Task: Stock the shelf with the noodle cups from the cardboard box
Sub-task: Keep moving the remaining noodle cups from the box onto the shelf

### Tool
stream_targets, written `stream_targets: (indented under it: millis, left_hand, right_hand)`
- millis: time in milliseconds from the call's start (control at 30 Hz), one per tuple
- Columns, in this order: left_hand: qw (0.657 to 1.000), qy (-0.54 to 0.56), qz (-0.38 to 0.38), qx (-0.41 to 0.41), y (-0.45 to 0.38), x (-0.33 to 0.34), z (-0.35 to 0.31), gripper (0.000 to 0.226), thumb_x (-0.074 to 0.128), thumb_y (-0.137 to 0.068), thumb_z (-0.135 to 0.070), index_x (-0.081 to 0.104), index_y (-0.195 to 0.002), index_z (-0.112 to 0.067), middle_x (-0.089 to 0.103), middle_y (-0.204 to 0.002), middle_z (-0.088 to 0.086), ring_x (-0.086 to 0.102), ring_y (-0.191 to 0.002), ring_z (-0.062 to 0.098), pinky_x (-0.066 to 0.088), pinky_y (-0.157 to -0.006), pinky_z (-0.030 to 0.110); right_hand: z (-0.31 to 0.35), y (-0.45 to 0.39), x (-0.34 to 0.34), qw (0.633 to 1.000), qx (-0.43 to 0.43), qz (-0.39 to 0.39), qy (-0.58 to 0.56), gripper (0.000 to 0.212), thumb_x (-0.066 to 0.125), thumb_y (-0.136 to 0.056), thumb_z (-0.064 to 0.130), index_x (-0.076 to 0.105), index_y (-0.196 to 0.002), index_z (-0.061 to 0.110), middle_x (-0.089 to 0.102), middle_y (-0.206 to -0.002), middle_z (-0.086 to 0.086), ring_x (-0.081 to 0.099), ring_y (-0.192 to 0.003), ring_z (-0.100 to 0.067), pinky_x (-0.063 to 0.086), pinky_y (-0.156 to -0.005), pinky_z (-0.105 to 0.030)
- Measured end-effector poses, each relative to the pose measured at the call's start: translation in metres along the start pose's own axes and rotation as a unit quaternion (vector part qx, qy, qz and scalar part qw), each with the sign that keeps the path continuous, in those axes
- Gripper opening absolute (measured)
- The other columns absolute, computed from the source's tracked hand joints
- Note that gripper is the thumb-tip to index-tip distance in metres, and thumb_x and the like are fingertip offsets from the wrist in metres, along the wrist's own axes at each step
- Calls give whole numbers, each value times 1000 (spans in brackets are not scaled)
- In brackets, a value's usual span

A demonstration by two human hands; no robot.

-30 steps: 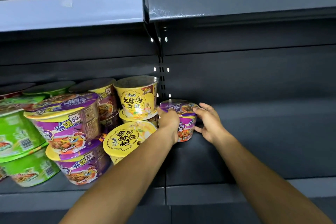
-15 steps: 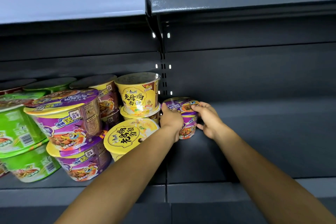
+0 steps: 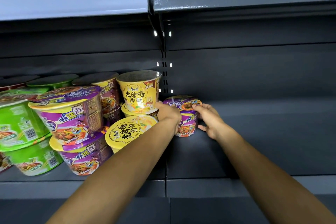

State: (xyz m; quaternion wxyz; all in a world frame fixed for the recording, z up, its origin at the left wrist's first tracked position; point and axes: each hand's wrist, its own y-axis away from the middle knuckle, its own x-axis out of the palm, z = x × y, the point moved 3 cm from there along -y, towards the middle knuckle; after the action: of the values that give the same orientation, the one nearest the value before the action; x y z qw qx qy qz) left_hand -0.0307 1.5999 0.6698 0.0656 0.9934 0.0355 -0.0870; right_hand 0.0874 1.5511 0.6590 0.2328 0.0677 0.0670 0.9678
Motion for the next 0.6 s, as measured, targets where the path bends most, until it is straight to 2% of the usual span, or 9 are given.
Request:
stream_targets:
  millis: [67, 100, 133, 200, 300, 400, 467, 533, 600]
  left_hand:
    - [1000, 4, 19, -20, 2, 3, 1, 60, 43, -98, -30, 11, -148, -23, 51, -130, 18, 58, -109, 34, 49, -93, 38]
    - [998, 13, 43, -43, 6, 5, 2, 67, 44, -97, -32, 3, -149, -31, 55, -122, 17, 61, -103, 34, 53, -90, 43]
    - [995, 20, 69, -62, 10, 7, 2, 73, 45, -95, -31, -4, -148, -38, 58, -112, 16, 64, -95, 33, 55, -85, 47]
    - [993, 15, 99, -67, 12, 8, 0, 78, 46, -95, -25, -10, -147, -41, 60, -98, 13, 66, -86, 28, 57, -79, 49]
    - [993, -12, 109, -45, 10, 4, -5, 77, 45, -97, -24, -11, -150, -32, 60, -104, 12, 64, -85, 23, 57, -82, 42]
    - [992, -44, 117, -34, 8, 1, -5, 74, 44, -97, -24, -7, -150, -28, 61, -110, 13, 64, -93, 25, 55, -87, 43]
    - [991, -60, 121, -23, 7, 1, -5, 71, 43, -97, -23, -4, -151, -26, 59, -117, 12, 63, -97, 25, 55, -88, 42]
    - [991, -72, 113, -13, 4, 1, -6, 72, 43, -97, -22, -4, -152, -24, 57, -123, 13, 62, -103, 26, 54, -90, 42]
    - [992, -76, 105, -11, 4, 1, -7, 74, 43, -98, -23, -7, -152, -24, 55, -126, 14, 60, -106, 27, 53, -92, 42]
  right_hand:
    - [0, 0, -2, 1000, 3, 4, 6, 26, 58, -92, 31, 52, -116, 22, 61, -91, 10, 53, -80, -3, 39, -77, -31]
    - [0, 0, -1, 1000, 4, 6, 10, 26, 57, -93, 32, 53, -117, 22, 61, -91, 11, 52, -81, -3, 38, -81, -32]
    - [-1, -1, -1, 1000, 6, 7, 10, 27, 56, -93, 32, 53, -118, 22, 62, -92, 11, 53, -81, -3, 38, -81, -32]
    - [-2, -1, 0, 1000, 6, 3, 5, 29, 57, -92, 32, 53, -119, 21, 65, -97, 7, 56, -82, -5, 39, -72, -30]
    - [-3, 1, 2, 1000, 9, -6, 8, 25, 59, -91, 32, 52, -112, 18, 66, -99, 2, 58, -81, -6, 38, -67, -30]
    - [-3, 2, 1, 1000, 9, -11, 16, 29, 60, -90, 32, 50, -113, 18, 67, -104, -1, 59, -80, -7, 38, -64, -28]
    - [-2, 4, 0, 1000, 4, -11, 21, 27, 60, -90, 31, 49, -111, 19, 66, -98, 2, 58, -76, -6, 37, -60, -26]
    - [0, 6, 0, 999, 2, -1, 37, 22, 60, -91, 32, 50, -105, 21, 65, -94, 5, 56, -76, -5, 38, -67, -27]
    - [2, 6, -1, 998, 6, 8, 56, 23, 61, -90, 36, 51, -105, 22, 65, -103, 3, 55, -80, -6, 37, -80, -31]
